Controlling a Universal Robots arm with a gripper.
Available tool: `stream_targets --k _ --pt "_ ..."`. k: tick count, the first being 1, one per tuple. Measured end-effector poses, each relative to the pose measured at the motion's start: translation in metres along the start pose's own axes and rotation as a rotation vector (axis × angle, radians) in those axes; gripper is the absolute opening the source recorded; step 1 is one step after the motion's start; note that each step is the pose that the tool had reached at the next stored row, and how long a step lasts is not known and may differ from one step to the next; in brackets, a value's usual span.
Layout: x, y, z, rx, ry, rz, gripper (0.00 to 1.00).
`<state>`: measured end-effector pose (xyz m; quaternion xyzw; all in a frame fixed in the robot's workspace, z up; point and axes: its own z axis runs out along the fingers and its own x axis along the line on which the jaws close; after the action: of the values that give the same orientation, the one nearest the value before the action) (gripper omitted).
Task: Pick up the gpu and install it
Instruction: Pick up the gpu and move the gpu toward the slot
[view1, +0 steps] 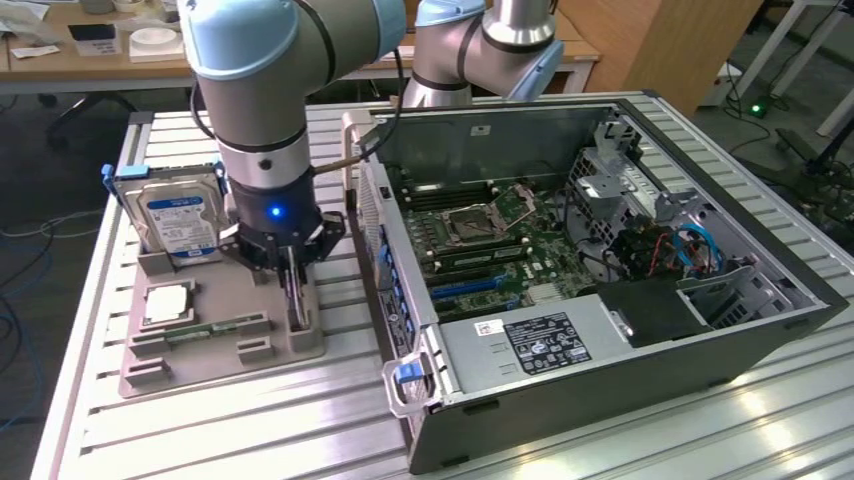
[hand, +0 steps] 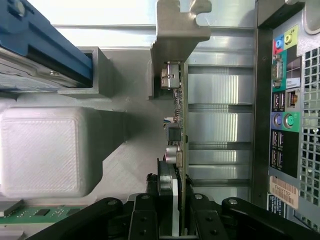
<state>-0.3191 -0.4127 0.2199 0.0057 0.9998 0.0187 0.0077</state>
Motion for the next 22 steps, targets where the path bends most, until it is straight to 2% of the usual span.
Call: stream_targets --k 9,22 --pt "0.0 0.0006 -0.0165 -0.0004 -0.0001 0.0 0.28" --pt "0.0 0.0011 -0.0296 -0.0005 0.0 0.0 0.28"
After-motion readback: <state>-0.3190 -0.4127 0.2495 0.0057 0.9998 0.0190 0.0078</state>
